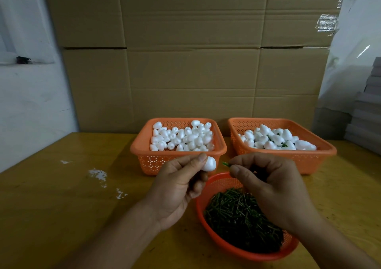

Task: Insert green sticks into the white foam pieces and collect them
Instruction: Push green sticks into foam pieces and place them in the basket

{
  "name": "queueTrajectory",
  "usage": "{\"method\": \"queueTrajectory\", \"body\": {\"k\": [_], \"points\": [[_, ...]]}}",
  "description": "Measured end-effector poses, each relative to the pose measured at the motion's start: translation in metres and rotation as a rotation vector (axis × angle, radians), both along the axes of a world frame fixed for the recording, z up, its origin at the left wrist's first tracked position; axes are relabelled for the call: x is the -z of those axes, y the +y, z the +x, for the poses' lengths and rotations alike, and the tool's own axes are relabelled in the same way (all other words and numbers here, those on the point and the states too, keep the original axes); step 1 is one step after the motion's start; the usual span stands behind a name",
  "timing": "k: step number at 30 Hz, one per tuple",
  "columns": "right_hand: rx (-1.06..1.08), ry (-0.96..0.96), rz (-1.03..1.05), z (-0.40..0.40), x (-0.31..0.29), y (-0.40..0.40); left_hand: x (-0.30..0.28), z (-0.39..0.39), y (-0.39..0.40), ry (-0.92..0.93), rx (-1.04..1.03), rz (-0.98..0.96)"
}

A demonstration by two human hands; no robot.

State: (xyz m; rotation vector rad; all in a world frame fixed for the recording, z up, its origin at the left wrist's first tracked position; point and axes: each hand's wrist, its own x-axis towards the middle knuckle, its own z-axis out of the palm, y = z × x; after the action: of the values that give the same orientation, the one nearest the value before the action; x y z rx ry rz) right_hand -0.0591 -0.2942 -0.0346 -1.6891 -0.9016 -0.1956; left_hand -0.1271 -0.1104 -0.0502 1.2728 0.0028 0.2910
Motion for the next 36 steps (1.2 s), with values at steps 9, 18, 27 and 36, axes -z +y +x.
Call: {"method": "queueTrajectory", "body": {"k": [9, 18, 27, 36], "points": [[-0.015, -0.09, -0.087, 0.001, 0.006, 0.002, 0.002, 0.0, 0.0, -0.024, 0.022, 0.034], [0.012, -0.132, -0.101, -0.005, 0.005, 0.003, 0.003, -0.001, -0.002, -0.023, 0.035, 0.079], [0.074, -0.102, -0.139, -0.007, 0.008, 0.003, 0.002, -0.001, 0.0, -0.054, 0.099, 0.083], [0.043, -0.047, -0.07, -0.012, 0.009, 0.007, 0.003, -0.003, -0.003, -0.18, -0.066, 0.383]]}}
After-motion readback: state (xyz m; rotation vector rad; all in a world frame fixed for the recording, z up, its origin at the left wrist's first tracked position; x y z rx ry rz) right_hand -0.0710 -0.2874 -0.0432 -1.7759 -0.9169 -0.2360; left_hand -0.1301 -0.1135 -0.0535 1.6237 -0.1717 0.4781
